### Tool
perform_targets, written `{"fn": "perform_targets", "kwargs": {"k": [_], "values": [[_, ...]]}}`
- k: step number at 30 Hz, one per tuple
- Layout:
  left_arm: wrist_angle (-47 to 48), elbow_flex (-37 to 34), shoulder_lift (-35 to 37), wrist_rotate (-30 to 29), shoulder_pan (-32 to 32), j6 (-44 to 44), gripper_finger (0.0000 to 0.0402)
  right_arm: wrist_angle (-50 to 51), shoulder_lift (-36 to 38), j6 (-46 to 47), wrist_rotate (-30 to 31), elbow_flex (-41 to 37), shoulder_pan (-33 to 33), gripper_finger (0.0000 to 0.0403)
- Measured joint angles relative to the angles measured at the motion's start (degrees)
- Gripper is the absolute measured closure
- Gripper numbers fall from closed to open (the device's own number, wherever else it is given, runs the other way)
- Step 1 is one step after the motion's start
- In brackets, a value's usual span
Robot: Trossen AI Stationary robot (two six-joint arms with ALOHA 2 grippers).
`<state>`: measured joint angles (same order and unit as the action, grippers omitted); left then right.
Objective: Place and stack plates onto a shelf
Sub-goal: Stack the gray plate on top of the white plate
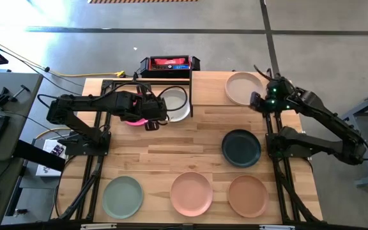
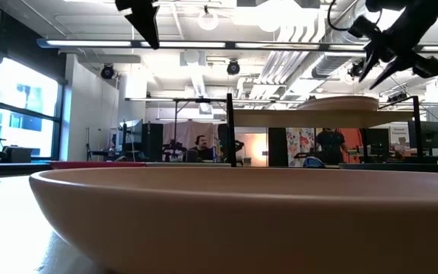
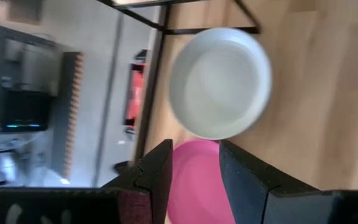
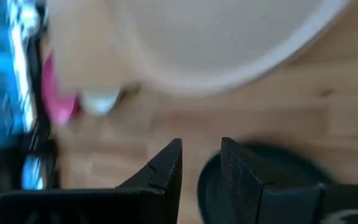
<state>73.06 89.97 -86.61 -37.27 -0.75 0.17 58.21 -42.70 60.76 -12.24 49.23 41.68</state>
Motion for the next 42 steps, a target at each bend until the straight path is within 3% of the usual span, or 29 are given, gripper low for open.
{"fn": "perform_targets", "kwargs": {"k": [3,8,21,28,42], "values": [[0.0,0.0,0.0,4.81,0.0,1.75,0.0282,0.0,-0.09,-1.95,-5.64,0.0,-2.62,0.0312],[-0.17,-0.27,-0.35,7.28,-0.02,2.84,0.0282,0.0,-0.09,-2.33,-6.32,0.0,-10.23,0.0312],[-0.83,-9.35,-0.33,15.7,2.29,12.19,0.0282,-0.04,-0.09,-2.33,0.49,0.0,-27.61,0.0312],[-0.85,-14.08,-0.31,26.42,1.03,22.66,0.0282,-0.04,-0.09,-4.71,5.63,0.0,-31.03,0.0312],[-1.31,-28.33,-0.28,35.63,-12.34,23.25,0.0282,-0.04,-0.11,-12.62,6.18,0.0,-31.22,0.0312]]}}
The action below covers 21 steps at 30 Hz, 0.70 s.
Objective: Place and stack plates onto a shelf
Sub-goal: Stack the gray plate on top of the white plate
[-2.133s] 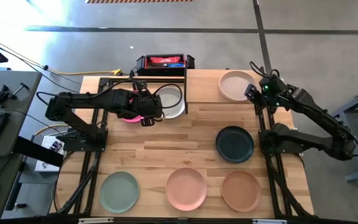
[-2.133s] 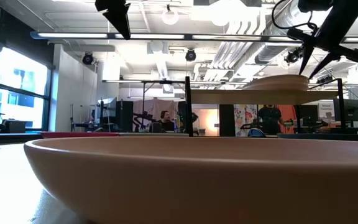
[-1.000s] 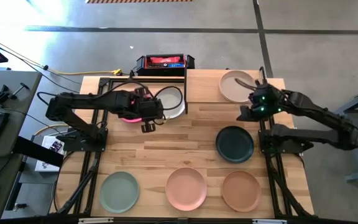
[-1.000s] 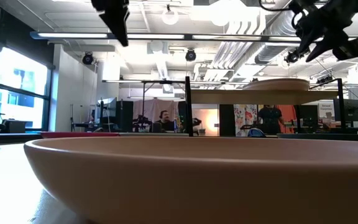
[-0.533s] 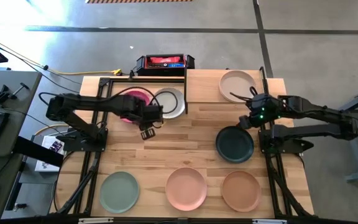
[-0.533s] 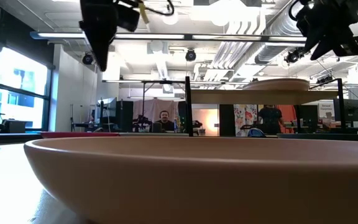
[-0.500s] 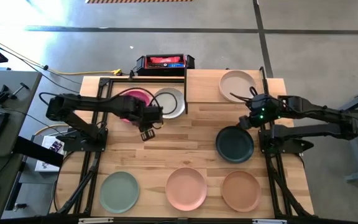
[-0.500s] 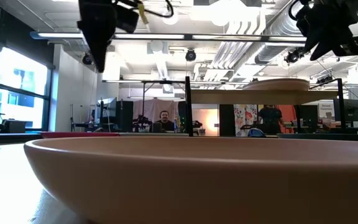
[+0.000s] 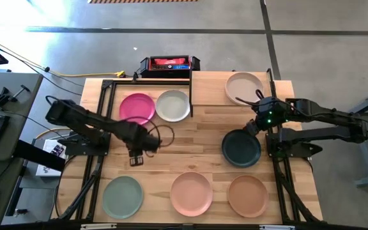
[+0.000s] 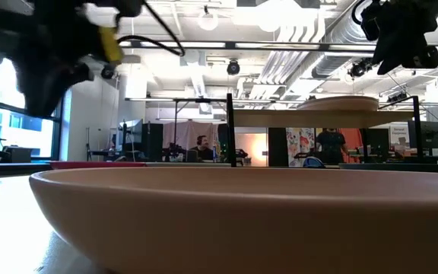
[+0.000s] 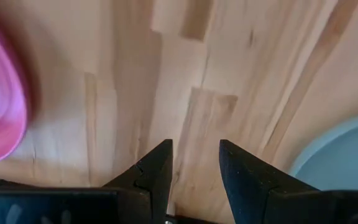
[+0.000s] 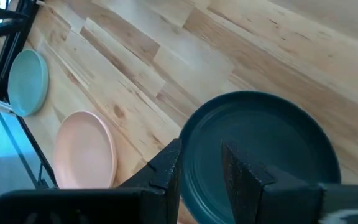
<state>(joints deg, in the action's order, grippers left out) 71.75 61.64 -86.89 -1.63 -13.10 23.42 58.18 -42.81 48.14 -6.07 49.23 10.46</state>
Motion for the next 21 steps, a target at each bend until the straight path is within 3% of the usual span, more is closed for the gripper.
{"fn": "perform_targets", "kwargs": {"k": [13,21], "values": [[-9.38,-1.33,0.0,-0.02,-17.98,0.48,0.0282,0.42,0.0,-2.23,2.23,0.0,0.01,0.0312],[-12.65,-1.33,0.0,-0.03,-24.29,4.96,0.0282,0.72,0.0,-3.64,3.14,0.0,0.01,0.0312]]}}
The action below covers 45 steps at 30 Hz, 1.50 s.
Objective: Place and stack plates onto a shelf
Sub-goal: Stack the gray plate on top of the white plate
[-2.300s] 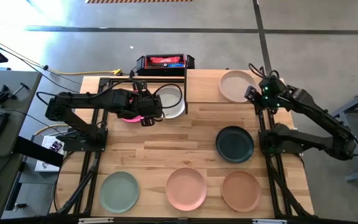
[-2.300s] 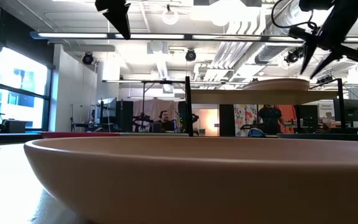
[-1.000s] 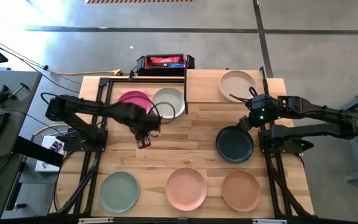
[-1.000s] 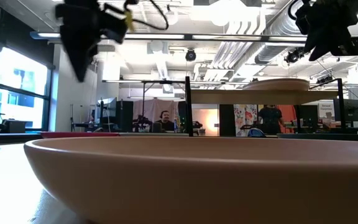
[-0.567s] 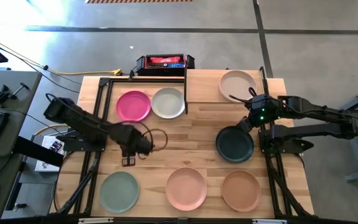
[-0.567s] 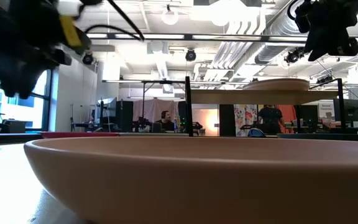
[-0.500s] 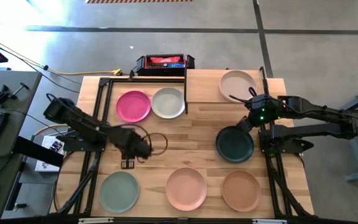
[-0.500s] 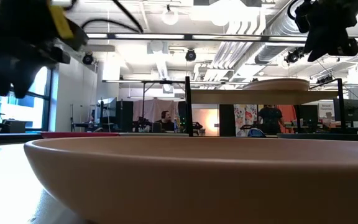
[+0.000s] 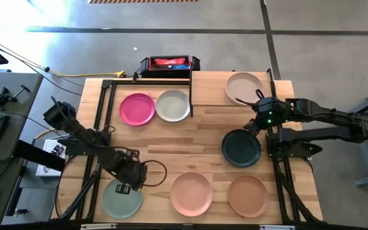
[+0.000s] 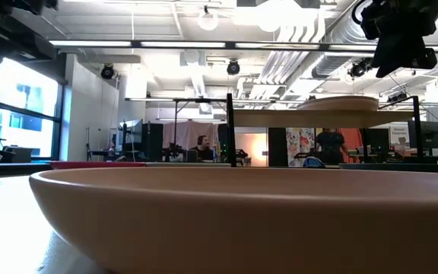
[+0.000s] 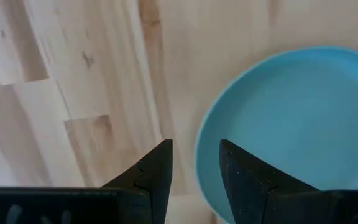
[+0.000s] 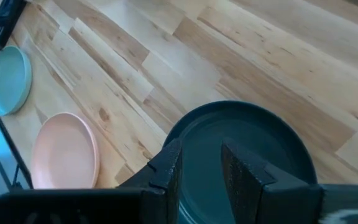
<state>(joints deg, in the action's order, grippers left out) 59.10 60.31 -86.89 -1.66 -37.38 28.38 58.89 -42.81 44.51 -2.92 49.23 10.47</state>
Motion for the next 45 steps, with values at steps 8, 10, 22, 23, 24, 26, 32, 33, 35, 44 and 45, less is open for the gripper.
{"fn": "perform_targets", "kwargs": {"k": [8,10,22,23,24,26,32,33,35,44,45], "values": [[-2.98,-0.02,-2.18,0.78,-2.36,1.53,0.0282,0.0,0.02,-0.02,1.01,0.0,0.01,0.0312],[-3.41,-0.02,-3.84,1.44,-2.36,1.53,0.0282,0.0,0.0,-0.02,1.01,0.0,0.01,0.0312],[-3.29,-0.07,-12.72,2.74,-2.34,1.42,0.0282,0.15,0.0,-0.02,1.01,0.0,0.01,0.0312],[-3.31,-0.07,-13.26,2.74,-2.34,1.4,0.0282,0.15,0.0,-0.02,1.01,0.0,0.0,0.0312],[-3.29,-0.07,-13.76,2.75,-2.32,1.4,0.0282,0.15,0.0,-0.02,1.01,0.0,0.0,0.0312],[-3.35,-0.07,-14.78,2.87,-2.23,1.41,0.0282,0.15,0.0,-0.02,1.01,0.0,-0.01,0.0312],[-3.46,-0.04,-17.18,5.83,-2.01,-0.89,0.0282,0.15,0.0,-0.02,1.01,0.0,0.0,0.0312],[-3.44,-0.02,-17.36,5.93,-2.01,-1.49,0.0282,0.15,0.0,0.0,1.01,0.0,-0.01,0.0312],[-3.42,0.09,-17.63,6.19,-1.99,-1.99,0.0285,0.13,0.0,0.23,1.01,0.0,-0.01,0.0312],[-3.18,0.04,-17.68,6.11,-1.56,-3.15,0.0353,0.15,0.0,0.37,1.03,0.0,-0.01,0.0312],[-3.11,0.04,-17.68,6.11,-1.39,-3.17,0.0362,0.15,0.0,0.35,1.03,0.0,-0.01,0.0312]]}}
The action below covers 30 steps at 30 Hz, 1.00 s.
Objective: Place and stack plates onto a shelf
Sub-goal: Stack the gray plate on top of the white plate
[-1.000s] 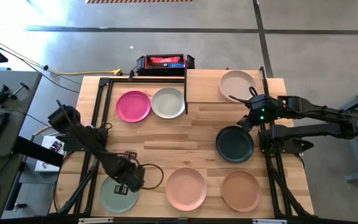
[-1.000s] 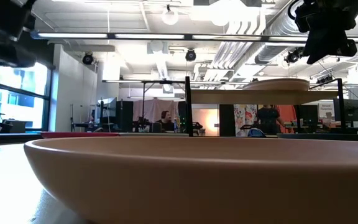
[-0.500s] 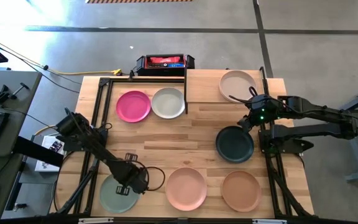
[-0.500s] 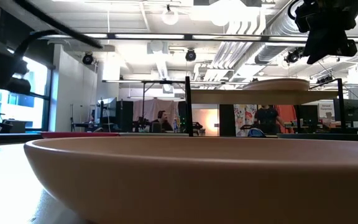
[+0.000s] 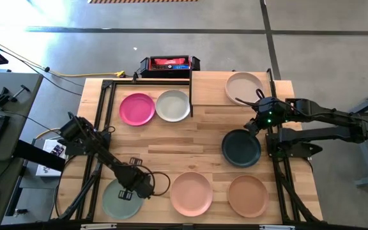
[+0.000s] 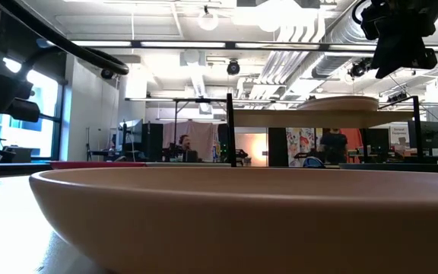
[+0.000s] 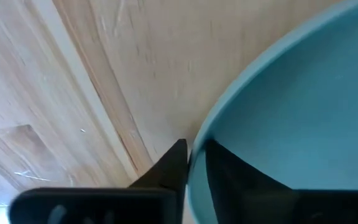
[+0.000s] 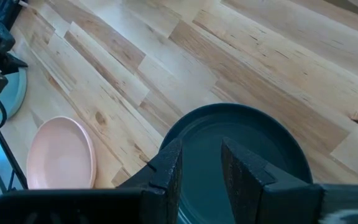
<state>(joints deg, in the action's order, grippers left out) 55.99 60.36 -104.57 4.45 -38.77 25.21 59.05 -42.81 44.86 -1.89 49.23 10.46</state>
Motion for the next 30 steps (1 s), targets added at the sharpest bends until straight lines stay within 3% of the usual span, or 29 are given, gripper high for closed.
{"fn": "perform_targets", "kwargs": {"k": [5,19,30], "values": [[0.12,0.0,0.02,1.34,1.04,-0.23,0.0395,0.0,0.0,-0.32,0.0,0.0,0.0,0.0312],[0.83,-0.11,3.28,2.23,6.2,-2.77,0.04,-0.01,0.02,-0.35,0.02,0.0,0.0,0.0312],[3.69,-0.11,10.83,-2.42,15.1,-2.57,0.0401,-0.04,0.0,6.03,0.0,0.0,0.0,0.0312]]}}
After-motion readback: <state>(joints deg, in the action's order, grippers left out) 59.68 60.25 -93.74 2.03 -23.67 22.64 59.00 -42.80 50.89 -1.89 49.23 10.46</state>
